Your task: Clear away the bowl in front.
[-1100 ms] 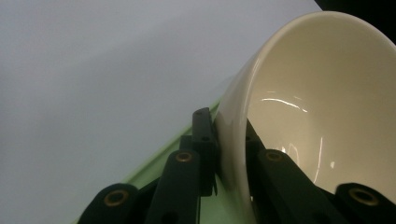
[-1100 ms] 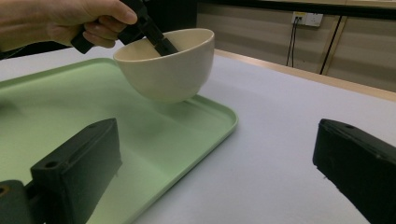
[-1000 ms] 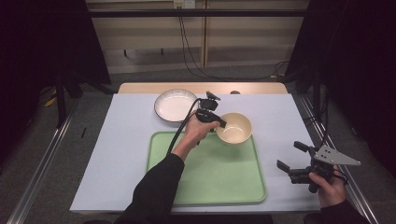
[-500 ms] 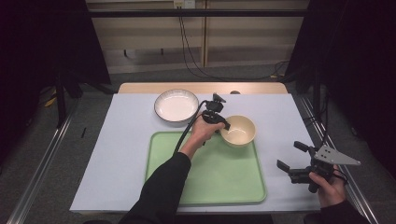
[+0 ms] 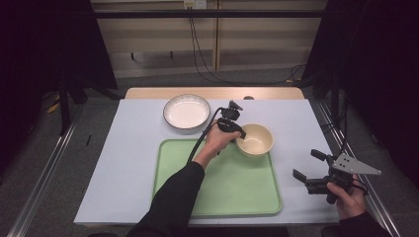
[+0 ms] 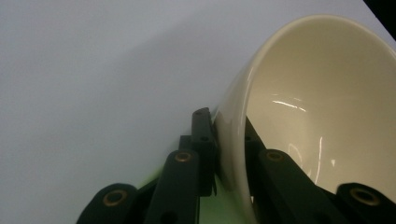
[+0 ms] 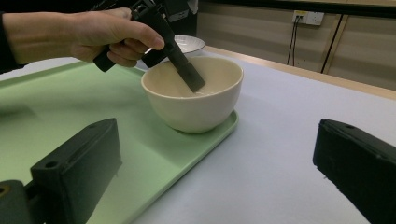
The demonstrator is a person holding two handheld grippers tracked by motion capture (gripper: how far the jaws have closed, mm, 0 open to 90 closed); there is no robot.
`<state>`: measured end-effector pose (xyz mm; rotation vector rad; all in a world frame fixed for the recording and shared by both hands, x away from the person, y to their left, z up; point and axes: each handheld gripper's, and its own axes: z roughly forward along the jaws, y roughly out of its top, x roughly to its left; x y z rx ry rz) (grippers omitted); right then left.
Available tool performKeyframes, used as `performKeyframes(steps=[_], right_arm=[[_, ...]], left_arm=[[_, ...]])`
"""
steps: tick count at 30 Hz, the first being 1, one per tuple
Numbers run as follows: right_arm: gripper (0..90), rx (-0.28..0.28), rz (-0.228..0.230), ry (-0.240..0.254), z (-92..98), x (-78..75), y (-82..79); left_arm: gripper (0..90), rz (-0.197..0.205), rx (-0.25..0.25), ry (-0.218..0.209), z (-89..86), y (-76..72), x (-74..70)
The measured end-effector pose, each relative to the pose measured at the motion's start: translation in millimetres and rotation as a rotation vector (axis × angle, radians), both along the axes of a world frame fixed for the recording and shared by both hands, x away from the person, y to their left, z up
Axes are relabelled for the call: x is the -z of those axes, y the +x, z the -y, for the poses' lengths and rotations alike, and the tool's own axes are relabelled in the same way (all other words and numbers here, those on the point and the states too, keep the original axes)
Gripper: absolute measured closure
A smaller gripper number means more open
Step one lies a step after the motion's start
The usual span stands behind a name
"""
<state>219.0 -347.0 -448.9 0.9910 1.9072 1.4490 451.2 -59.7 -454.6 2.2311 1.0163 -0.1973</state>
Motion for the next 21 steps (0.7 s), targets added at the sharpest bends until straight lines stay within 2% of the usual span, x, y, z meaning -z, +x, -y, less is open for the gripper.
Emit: performKeyframes(steps=[2, 3, 5, 6, 7, 8, 10, 14, 15, 21], right_arm=[[0.6, 0.001, 0.0, 0.0, 0.0, 0.0, -0.1], [0.6, 0.002, -0.001, 0.001, 0.1, 0.1, -0.1], [0.6, 0.001, 0.0, 0.002, 0.2, 0.2, 0.1], [0.6, 0.001, 0.0, 0.002, 0.2, 0.2, 0.1], [0.6, 0.005, -0.003, 0.008, 0.4, 0.0, -0.2], [0.6, 0.004, -0.002, 0.008, 0.4, -0.1, -0.4], [0.6, 0.0, -0.002, 0.008, 0.7, -0.2, -0.6], [0.6, 0.003, -0.001, 0.007, 0.5, -0.3, -0.8], [0.6, 0.003, -0.001, 0.007, 0.5, -0.3, -0.8], [0.8, -0.005, -0.001, 0.007, -0.1, -0.2, -0.7]], left_arm=[[82.3, 0.012, 0.006, 0.01, 1.1, -0.7, 1.0], [81.9, -0.002, 0.002, 0.002, 2.4, -0.9, 2.1], [81.3, -0.007, 0.001, -0.004, 2.5, -0.8, 2.5], [81.3, 0.008, -0.004, -0.001, 3.5, -1.6, 3.2], [80.9, 0.008, 0.014, -0.002, 2.9, -1.3, 3.1], [80.9, 0.009, -0.013, -0.014, 4.0, -2.2, 3.9], [80.2, 0.018, 0.005, 0.002, 3.0, -2.3, 3.5], [78.5, 0.009, 0.008, -0.041, 1.7, -2.0, 5.9], [78.5, 0.002, 0.007, -0.036, 1.4, -2.3, 5.4], [70.5, 0.02, 0.022, -0.055, -1.0, -4.8, 6.6]])
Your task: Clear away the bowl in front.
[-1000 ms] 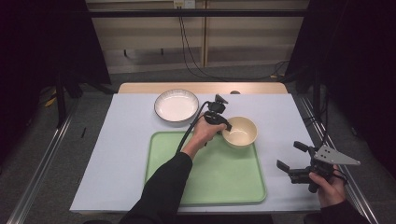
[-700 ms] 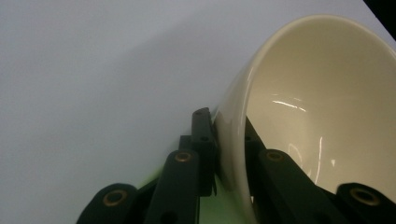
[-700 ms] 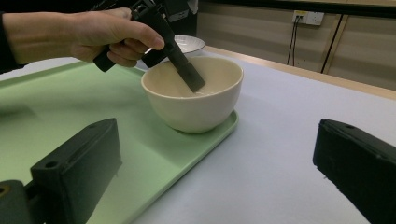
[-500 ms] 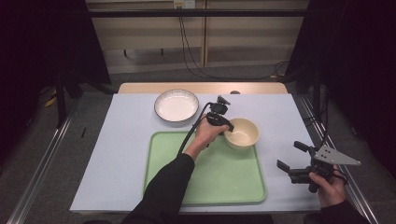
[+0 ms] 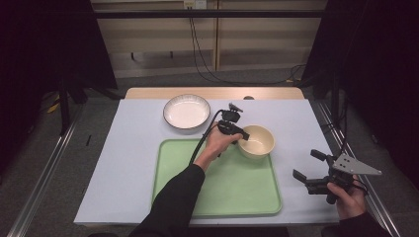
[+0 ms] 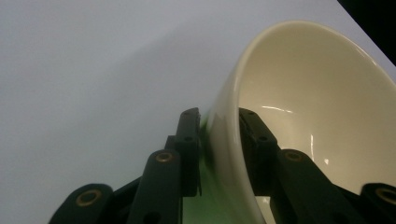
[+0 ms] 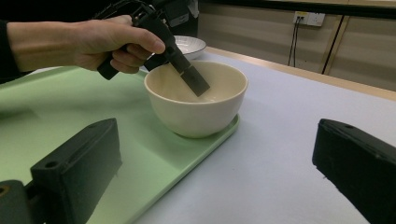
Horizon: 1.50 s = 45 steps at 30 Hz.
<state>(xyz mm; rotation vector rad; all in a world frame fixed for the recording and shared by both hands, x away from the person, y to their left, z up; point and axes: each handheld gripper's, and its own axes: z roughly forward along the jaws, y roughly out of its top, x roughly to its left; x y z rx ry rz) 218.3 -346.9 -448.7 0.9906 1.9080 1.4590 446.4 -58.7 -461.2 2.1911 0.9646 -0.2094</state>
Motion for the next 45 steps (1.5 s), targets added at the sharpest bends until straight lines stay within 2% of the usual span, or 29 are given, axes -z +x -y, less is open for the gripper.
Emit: performKeyframes(steps=[1, 2, 3, 5, 6, 7, 8, 9, 10, 11, 12, 13, 14, 16, 17, 19, 20, 21, 23, 25, 27, 28, 29, 33, 34, 40, 42, 45], right_arm=[[0.7, 0.0, 0.001, 0.0, 0.3, -0.3, -0.3], [0.7, 0.0, 0.001, 0.0, 0.3, -0.3, -0.3], [0.7, 0.002, 0.002, 0.002, 0.4, -0.5, -0.4], [0.7, -0.002, -0.001, 0.002, 0.3, -0.5, -0.4], [0.7, 0.002, -0.001, 0.006, 0.0, -0.6, -0.6], [0.7, -0.003, 0.002, 0.003, 0.1, -0.5, -0.6], [0.7, -0.003, 0.002, 0.003, 0.1, -0.5, -0.6], [0.7, -0.004, 0.002, 0.003, 0.2, -0.6, -0.6], [0.7, 0.002, 0.001, 0.009, 0.1, -0.5, -0.7], [0.7, 0.004, 0.004, 0.004, 0.3, -0.5, -0.4], [0.7, 0.002, 0.001, 0.008, 0.2, -0.6, -0.6], [0.7, 0.0, 0.001, 0.003, 0.3, -0.6, -0.6], [0.7, 0.0, 0.001, 0.003, 0.3, -0.6, -0.6], [0.7, -0.001, -0.001, 0.003, 0.1, -0.6, -0.5], [0.7, -0.001, -0.001, 0.003, 0.1, -0.6, -0.5], [0.7, 0.002, 0.003, 0.003, 0.0, -0.6, -0.6], [0.7, 0.002, 0.003, 0.003, 0.0, -0.6, -0.6], [0.7, -0.002, 0.0, 0.006, 0.0, -0.5, -0.5], [0.7, -0.002, 0.003, 0.0, 0.1, -0.5, -0.4], [0.7, 0.004, -0.001, 0.005, -0.2, -0.7, -0.7], [0.7, 0.001, 0.001, 0.001, 0.0, -0.6, -0.5], [0.7, 0.0, -0.001, 0.003, -0.1, -0.6, -0.5], [0.7, 0.001, 0.0, 0.003, 0.0, -0.6, -0.5], [0.7, 0.0, 0.0, 0.002, 0.0, -0.4, -0.2], [0.7, 0.0, 0.003, 0.002, -0.3, -0.2, 0.0], [0.7, 0.003, 0.002, 0.001, -0.2, -0.2, 0.1], [0.7, 0.006, 0.0, 0.0, -0.3, -0.2, 0.1], [0.7, 0.003, 0.001, 0.001, 0.2, -0.5, -0.1]], left_arm=[[67.9, 0.022, 0.008, 0.005, -0.4, -1.1, -0.4], [66.8, 0.022, 0.008, 0.005, -0.4, -1.1, -0.4], [64.6, 0.067, 0.02, 0.004, -0.9, -2.4, -1.4], [60.3, 0.096, 0.034, -0.015, 0.2, -4.9, -1.8], [57.4, 0.096, 0.034, -0.015, 0.2, -4.9, -1.8], [52.9, 0.122, 0.035, -0.008, 0.1, -6.2, -2.8], [47.7, 0.122, 0.035, -0.008, 0.1, -6.2, -2.8], [47.7, 0.134, 0.033, -0.015, -0.1, -6.7, -3.3], [40.3, 0.142, 0.036, -0.013, -1.1, -6.4, -3.9], [35.3, 0.156, 0.026, -0.025, -1.7, -7.8, -4.7], [30.9, 0.156, 0.026, -0.025, -1.7, -7.8, -4.7], [26.1, 0.173, 0.025, -0.02, -2.8, -8.3, -5.2], [26.1, 0.174, 0.028, -0.022, -3.7, -8.6, -6.0], [14.7, 0.198, 0.019, -0.039, -5.2, -10.4, -7.0], [14.7, 0.211, 0.018, -0.035, -6.2, -11.0, -7.6], [3.7, 0.213, 0.001, -0.042, -9.0, -11.4, -8.3], [3.7, 0.22, 0.001, -0.039, -10.9, -11.6, -9.1], [4.5, 0.233, -0.025, -0.037, -12.9, -12.6, -10.1], [4.3, 0.239, -0.03, -0.038, -14.4, -13.0, -11.4], [4.3, 0.268, -0.026, -0.039, -17.9, -14.3, -13.8], [4.3, 0.271, -0.042, -0.05, -21.4, -15.3, -16.6], [4.0, 0.287, -0.051, -0.075, -25.4, -17.7, -17.9], [2.9, 0.287, -0.051, -0.075, -25.4, -17.7, -17.9], [3.4, 0.352, -0.063, -0.077, -32.5, -22.2, -20.2], [2.8, 0.363, -0.071, -0.067, -35.3, -23.2, -21.9], [2.8, 0.408, -0.106, -0.096, -49.9, -28.5, -28.0], [2.7, 0.442, -0.117, -0.085, -55.6, -32.0, -29.5], [2.6, 0.463, -0.14, -0.073, -64.0, -35.0, -32.3]])
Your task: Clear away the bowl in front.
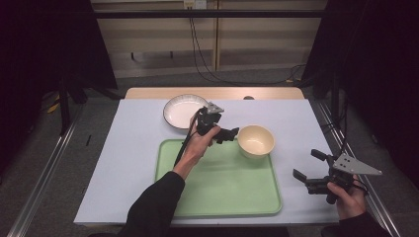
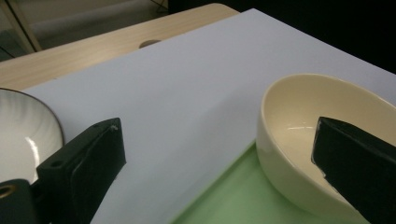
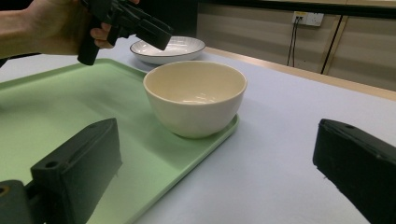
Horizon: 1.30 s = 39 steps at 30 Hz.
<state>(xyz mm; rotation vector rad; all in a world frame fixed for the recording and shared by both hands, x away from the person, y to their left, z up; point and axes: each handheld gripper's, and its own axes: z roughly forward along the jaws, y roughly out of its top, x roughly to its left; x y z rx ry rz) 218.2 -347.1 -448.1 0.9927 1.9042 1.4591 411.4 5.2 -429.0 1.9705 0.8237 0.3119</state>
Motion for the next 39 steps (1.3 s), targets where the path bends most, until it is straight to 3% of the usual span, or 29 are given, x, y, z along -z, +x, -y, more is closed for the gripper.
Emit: performKeyframes(steps=[8, 11, 18, 20, 30, 33, 36, 39], right_arm=[[0.7, 0.004, 0.002, -0.004, -0.3, 0.4, 0.4], [0.7, 0.004, 0.0, -0.003, -0.3, 0.1, 0.1], [0.7, 0.006, -0.001, -0.006, -0.1, 0.2, 0.1], [0.7, 0.005, -0.001, -0.005, -0.6, 0.6, 0.5], [0.7, 0.006, -0.001, -0.004, -0.7, 0.4, 0.4], [0.7, 0.005, 0.0, -0.008, -0.3, 0.2, 0.3], [0.7, 0.003, -0.006, -0.007, -1.1, 0.6, 0.6], [0.7, 0.004, -0.001, -0.011, -0.5, 0.0, 0.2]], left_arm=[[2.4, 0.01, -0.014, -0.006, -26.3, -6.5, -9.4], [2.8, 0.022, -0.043, -0.007, -32.9, -9.7, -11.5], [2.5, 0.097, -0.082, 0.002, -48.3, -22.8, -17.1], [2.5, 0.096, -0.096, -0.019, -53.8, -22.4, -20.0], [2.0, 0.123, -0.127, 0.008, -89.0, -36.7, -28.7], [1.9, 0.117, -0.146, -0.011, -98.2, -43.6, -26.6], [1.8, 0.122, -0.153, 0.031, -107.9, -48.2, -26.6], [1.8, 0.108, -0.186, 0.008, -118.1, -54.6, -25.6]])
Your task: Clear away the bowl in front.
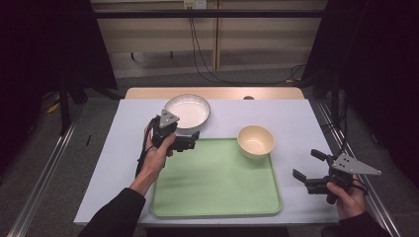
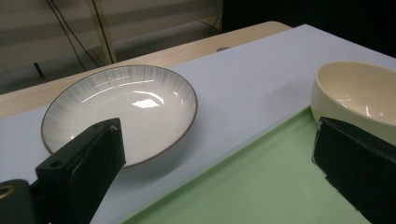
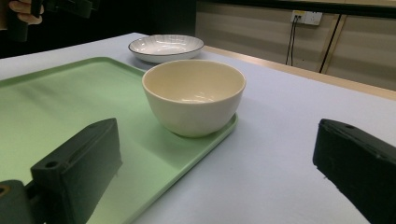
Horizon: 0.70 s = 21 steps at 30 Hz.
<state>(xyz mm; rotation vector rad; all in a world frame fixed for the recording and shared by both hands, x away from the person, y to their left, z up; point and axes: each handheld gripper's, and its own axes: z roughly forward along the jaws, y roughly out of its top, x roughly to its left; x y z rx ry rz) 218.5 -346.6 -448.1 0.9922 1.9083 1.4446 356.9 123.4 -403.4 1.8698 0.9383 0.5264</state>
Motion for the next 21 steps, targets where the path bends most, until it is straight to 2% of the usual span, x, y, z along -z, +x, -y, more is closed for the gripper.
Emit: performKeyframes(steps=[1, 3, 6, 10, 14, 15, 16, 17, 18, 21], right_arm=[[0.7, 0.002, 0.001, -0.002, 0.2, -0.2, -0.2], [0.7, 0.001, 0.002, 0.0, 0.1, 0.1, 0.1], [0.7, -0.003, -0.001, 0.0, -0.2, 0.1, 0.2], [0.7, 0.002, -0.004, 0.001, -0.6, 0.2, 0.5], [0.7, 0.0, -0.002, 0.004, -0.7, 0.5, 0.5], [0.7, 0.002, -0.001, 0.002, -0.4, 0.4, 0.6], [0.7, 0.001, -0.003, 0.005, -0.6, 0.6, 0.7], [0.7, 0.001, -0.003, 0.005, -0.6, 0.6, 0.7], [0.7, 0.003, -0.006, 0.004, -0.8, 0.5, 0.5], [0.7, 0.004, 0.0, 0.001, -0.3, 0.3, 0.7]], left_arm=[[2.0, 0.007, -0.004, 0.016, -3.8, -3.2, -0.1], [2.1, 0.008, -0.012, 0.011, -11.1, -9.8, 0.4], [1.9, 0.036, -0.005, -0.004, -21.2, -21.1, 0.2], [1.0, 0.049, -0.02, -0.031, -32.0, -36.8, 1.8], [1.4, 0.047, -0.047, -0.028, -46.4, -48.7, 6.4], [1.4, 0.042, -0.054, -0.018, -49.2, -50.0, 7.9], [2.2, 0.019, -0.062, -0.002, -53.4, -51.2, 9.5], [2.2, 0.01, -0.086, -0.018, -57.7, -53.4, 10.4], [1.7, 0.021, -0.105, -0.025, -62.4, -56.6, 10.9], [1.5, 0.013, -0.112, -0.033, -76.2, -64.3, 13.7]])
